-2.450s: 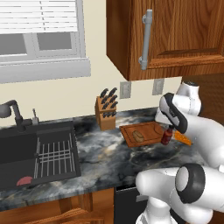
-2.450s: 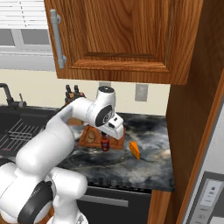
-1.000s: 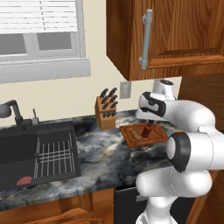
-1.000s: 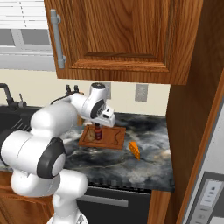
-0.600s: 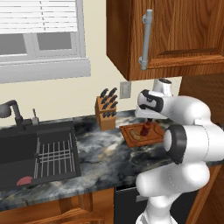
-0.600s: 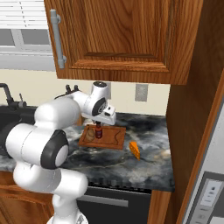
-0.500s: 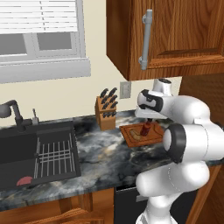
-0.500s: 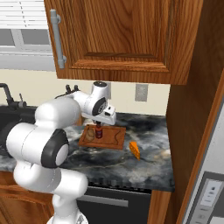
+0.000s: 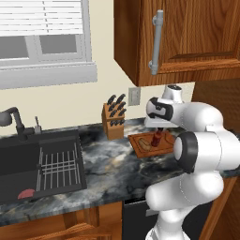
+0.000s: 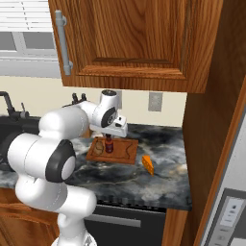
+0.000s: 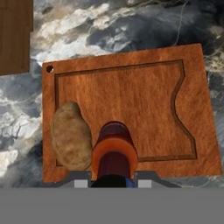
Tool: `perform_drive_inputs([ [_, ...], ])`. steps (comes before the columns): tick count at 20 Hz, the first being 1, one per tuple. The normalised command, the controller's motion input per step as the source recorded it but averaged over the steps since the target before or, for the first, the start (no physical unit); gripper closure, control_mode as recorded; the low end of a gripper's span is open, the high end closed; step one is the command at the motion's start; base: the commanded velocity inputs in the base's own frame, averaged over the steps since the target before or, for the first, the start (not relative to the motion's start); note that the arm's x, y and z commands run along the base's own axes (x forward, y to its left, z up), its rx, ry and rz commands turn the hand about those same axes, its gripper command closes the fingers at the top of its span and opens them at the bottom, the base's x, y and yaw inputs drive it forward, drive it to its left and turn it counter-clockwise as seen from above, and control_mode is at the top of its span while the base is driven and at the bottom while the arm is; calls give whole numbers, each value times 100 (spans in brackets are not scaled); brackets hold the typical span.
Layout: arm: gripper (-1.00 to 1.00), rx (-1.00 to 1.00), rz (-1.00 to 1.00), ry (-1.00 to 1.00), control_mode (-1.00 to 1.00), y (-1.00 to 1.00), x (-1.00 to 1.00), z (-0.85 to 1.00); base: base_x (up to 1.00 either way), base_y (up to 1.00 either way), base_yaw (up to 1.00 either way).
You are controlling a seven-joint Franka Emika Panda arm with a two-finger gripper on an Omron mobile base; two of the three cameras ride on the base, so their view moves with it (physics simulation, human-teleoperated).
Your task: Retrieve the reheated potato from the microwave, then place the potato, cheese, and condiment on the cutting board.
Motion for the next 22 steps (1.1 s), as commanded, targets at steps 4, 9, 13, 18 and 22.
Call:
perform_drive_inputs([
  [4,100,-2,4,0,-100,-8,2,-3,0,0,0],
  [9,100,-1,3,0,-100,-7,2,-4,0,0,0],
  [13,100,0,3,0,-100,-4,2,-8,0,0,0],
  [18,100,0,2,0,-100,0,2,-14,0,0,0],
  [22,100,0,1,0,-100,0,1,-14,0,0,0],
])
